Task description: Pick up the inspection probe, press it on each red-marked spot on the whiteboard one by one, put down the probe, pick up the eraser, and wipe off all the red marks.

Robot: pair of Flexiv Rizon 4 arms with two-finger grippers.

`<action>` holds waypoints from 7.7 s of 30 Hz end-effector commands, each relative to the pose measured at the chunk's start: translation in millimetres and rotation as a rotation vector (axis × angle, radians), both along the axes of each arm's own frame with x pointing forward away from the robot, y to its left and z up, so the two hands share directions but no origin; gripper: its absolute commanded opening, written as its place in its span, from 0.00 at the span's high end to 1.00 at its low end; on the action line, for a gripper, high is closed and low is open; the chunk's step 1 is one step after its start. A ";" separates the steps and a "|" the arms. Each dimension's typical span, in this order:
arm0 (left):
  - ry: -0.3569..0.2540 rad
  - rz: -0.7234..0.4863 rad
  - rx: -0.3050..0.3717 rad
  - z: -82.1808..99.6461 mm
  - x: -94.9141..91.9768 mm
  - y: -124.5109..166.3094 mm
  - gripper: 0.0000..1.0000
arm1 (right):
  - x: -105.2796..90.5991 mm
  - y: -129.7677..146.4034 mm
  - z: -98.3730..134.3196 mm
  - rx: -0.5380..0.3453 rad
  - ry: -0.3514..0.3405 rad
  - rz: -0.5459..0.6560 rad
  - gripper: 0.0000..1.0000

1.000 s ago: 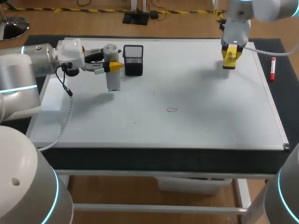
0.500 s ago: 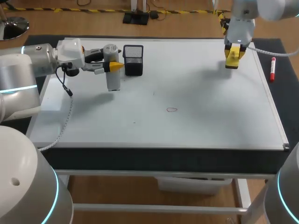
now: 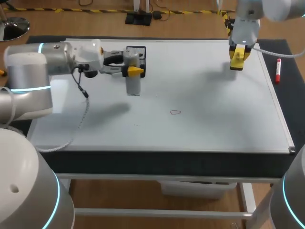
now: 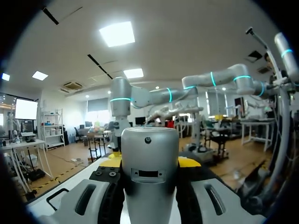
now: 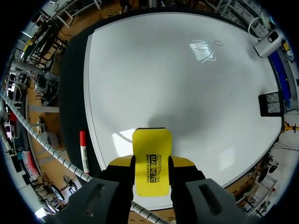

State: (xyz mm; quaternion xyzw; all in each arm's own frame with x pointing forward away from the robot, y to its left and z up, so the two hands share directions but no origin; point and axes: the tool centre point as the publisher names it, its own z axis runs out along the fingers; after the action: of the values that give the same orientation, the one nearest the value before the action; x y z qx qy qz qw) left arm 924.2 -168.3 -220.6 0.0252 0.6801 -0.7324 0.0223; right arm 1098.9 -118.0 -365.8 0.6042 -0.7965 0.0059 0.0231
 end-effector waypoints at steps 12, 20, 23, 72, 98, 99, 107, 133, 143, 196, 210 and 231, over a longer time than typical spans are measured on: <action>0.047 -0.276 -0.102 -31.6 -21.3 -109.5 1.00 | 1.4 -0.8 0.5 -0.001 0.002 0.003 1.00; 0.086 -0.367 -0.107 -45.0 -24.7 -139.7 1.00 | 1.4 -0.8 0.5 -0.001 0.002 0.003 1.00; 0.093 -0.376 -0.106 -47.1 -26.2 -143.6 1.00 | 1.4 -0.8 0.5 -0.001 0.002 0.003 1.00; 0.118 -0.301 -0.081 -52.2 -45.7 -128.0 1.00 | 1.4 -0.8 0.5 -0.001 0.002 0.003 1.00; 0.102 -0.300 -0.078 -52.3 -42.4 -127.3 1.00 | 1.4 -0.8 0.5 -0.001 0.002 0.003 1.00; 0.103 -0.299 -0.078 -52.2 -42.3 -127.3 1.00 | 1.4 -0.8 0.5 -0.001 0.002 0.003 1.00; 0.089 -0.265 -0.124 -45.0 -35.4 -99.8 1.00 | 1.4 -0.8 0.5 -0.001 0.002 0.003 1.00; 0.042 0.004 -0.021 -1.2 17.1 56.7 1.00 | 1.4 -0.8 0.5 -0.001 0.002 0.003 1.00; 0.054 0.064 -0.033 -0.1 25.1 85.0 1.00 | 1.4 -0.8 0.5 -0.001 0.002 0.003 1.00; 0.055 0.123 -0.075 -6.4 23.1 105.7 1.00 | -211.1 173.0 7.5 -0.013 -0.058 0.488 1.00; 0.055 0.123 -0.075 -6.4 23.1 105.7 1.00 | -235.4 227.3 -3.2 0.003 -0.027 0.572 1.00; 0.055 0.123 -0.075 -6.4 23.1 105.7 1.00 | -238.7 259.5 -28.1 0.026 0.005 0.617 1.00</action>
State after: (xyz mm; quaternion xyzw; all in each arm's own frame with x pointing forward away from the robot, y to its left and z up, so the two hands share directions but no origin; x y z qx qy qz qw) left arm 947.4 -62.6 -227.0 -0.0387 0.6539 -0.7540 0.0492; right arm 858.2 138.4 -390.5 0.8173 -0.5761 -0.0002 0.0113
